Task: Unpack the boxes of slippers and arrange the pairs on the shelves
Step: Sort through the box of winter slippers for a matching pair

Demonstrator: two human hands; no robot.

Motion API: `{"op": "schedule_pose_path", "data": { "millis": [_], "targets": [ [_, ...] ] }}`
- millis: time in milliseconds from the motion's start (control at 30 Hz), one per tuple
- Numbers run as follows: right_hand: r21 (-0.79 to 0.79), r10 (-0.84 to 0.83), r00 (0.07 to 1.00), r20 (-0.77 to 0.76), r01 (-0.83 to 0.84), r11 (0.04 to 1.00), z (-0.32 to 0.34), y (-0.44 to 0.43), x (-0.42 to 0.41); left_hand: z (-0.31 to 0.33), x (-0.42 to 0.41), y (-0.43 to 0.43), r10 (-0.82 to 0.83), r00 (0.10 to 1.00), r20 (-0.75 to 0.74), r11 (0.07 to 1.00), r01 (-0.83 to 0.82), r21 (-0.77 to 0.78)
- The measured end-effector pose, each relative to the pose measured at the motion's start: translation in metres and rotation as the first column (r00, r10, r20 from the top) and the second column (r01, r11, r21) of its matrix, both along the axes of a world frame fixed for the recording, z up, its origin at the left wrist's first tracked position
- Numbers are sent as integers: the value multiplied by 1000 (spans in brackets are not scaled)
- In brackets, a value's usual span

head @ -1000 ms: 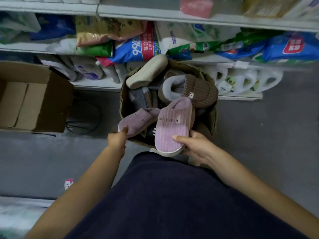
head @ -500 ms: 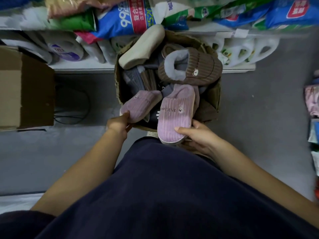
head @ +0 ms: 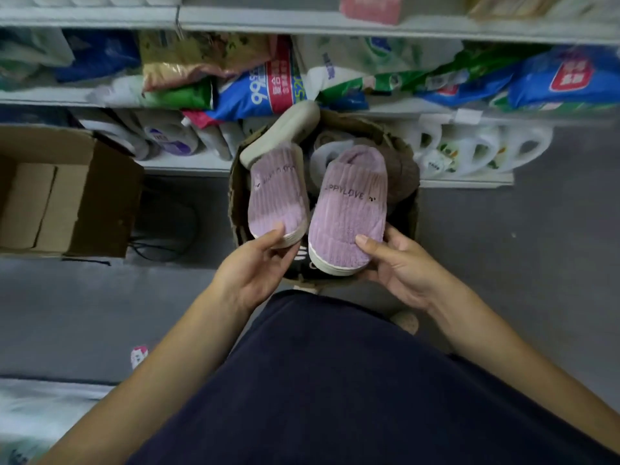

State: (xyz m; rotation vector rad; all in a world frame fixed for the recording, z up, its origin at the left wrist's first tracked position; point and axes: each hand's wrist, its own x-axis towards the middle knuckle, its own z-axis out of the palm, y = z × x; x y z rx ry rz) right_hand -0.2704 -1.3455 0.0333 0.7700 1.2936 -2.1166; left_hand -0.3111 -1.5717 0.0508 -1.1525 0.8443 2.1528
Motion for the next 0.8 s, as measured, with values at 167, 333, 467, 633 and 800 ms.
{"op": "schedule_pose_path", "data": {
  "millis": [167,333,467,633,800],
  "targets": [
    [22,-44,986,-164,49,999,51,101,5,40,14,108,-51,975,-215,998,59,31],
    [26,-103,946,-306,117,993,93,212,31,62,28,219,-109,880,-462,987,150,53],
    [74,-70,908,-414,110,991,114,281,48,83,37,287,-164,783,-600,981,193,-16],
    [67,-171,846,-505,236,969,137,342,44,112,29,345,-232,684,-691,970,214,-114],
    [33,-274,793,-544,346,937,150,400,23,132,-1,405,-274,620,-735,959,231,-163]
  ]
}}
